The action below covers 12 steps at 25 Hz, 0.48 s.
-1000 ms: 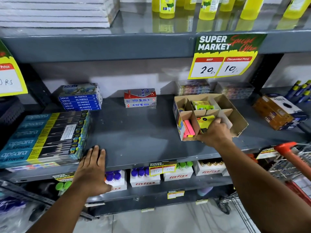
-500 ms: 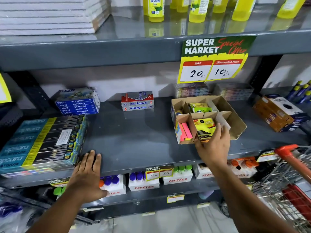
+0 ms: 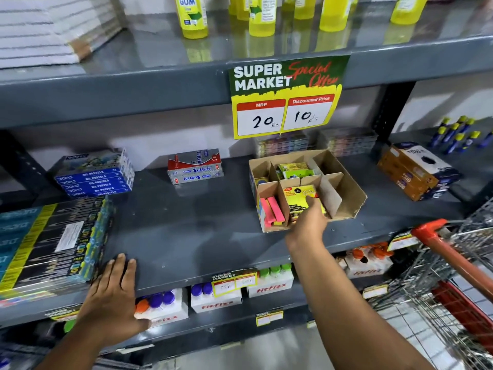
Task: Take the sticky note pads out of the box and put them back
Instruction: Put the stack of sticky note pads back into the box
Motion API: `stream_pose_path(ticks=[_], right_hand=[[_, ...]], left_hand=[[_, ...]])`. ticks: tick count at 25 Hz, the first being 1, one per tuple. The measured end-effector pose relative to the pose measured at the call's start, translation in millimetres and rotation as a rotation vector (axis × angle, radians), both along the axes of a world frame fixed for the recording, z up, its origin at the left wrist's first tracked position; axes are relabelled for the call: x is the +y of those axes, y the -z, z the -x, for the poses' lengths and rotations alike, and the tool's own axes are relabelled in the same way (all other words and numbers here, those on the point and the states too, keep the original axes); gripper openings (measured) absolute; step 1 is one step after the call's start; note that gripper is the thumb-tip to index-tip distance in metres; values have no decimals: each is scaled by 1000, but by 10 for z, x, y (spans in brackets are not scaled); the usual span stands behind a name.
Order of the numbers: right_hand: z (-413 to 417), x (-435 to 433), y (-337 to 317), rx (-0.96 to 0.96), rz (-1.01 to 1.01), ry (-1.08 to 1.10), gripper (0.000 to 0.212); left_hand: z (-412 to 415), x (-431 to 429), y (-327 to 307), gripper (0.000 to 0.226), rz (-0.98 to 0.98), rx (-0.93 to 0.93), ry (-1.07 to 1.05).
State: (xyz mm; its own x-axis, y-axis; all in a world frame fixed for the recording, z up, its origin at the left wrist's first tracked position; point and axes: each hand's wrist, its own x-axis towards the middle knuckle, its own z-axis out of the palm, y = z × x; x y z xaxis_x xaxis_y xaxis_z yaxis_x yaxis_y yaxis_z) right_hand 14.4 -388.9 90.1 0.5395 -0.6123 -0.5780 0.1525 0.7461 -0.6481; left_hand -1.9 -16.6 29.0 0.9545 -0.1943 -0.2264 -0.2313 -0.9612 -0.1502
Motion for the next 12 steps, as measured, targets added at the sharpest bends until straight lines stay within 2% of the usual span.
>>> stream_pose_path(ticks=[5, 10, 12], right_hand=[[42, -4, 16, 63, 129, -87, 47], [70, -28, 79, 76, 208, -81, 40], [97, -43, 144, 103, 366, -78, 51]], left_hand=[[-4, -3, -4, 140, 1, 4, -4], [8, -3, -16, 139, 7, 4, 0], [10, -4, -23, 139, 2, 7, 1]])
